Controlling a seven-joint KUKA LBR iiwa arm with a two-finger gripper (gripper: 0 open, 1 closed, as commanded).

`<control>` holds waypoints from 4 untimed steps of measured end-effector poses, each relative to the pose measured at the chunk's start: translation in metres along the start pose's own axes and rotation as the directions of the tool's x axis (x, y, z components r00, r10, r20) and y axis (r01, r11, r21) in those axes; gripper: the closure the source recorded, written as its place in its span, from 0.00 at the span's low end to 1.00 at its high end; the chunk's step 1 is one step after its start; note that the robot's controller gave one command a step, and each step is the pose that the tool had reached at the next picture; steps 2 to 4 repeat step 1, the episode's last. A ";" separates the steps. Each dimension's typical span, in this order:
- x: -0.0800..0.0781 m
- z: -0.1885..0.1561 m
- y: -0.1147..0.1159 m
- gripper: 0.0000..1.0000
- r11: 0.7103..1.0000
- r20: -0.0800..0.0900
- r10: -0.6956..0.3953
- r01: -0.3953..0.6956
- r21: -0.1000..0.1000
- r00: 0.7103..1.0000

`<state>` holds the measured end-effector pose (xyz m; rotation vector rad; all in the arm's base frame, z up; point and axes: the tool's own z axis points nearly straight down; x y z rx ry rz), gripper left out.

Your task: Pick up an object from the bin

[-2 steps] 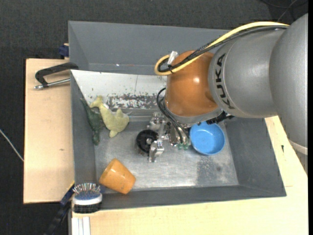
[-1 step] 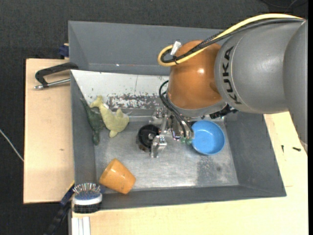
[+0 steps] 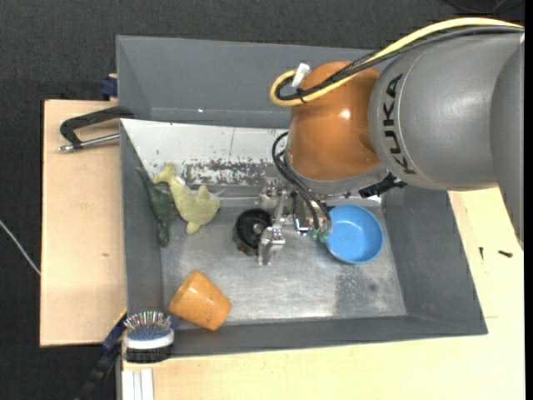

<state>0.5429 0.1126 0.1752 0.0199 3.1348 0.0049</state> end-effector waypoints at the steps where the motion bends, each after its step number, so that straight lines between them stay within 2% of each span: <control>1: -0.002 -0.023 0.001 1.00 1.000 0.001 -0.001 0.001 0.000 1.000; 4: -0.002 -0.023 0.001 1.00 1.000 0.001 -0.001 0.001 0.000 1.000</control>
Offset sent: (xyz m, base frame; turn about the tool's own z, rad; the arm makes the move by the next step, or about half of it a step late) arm 0.0000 0.0001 0.0208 0.0000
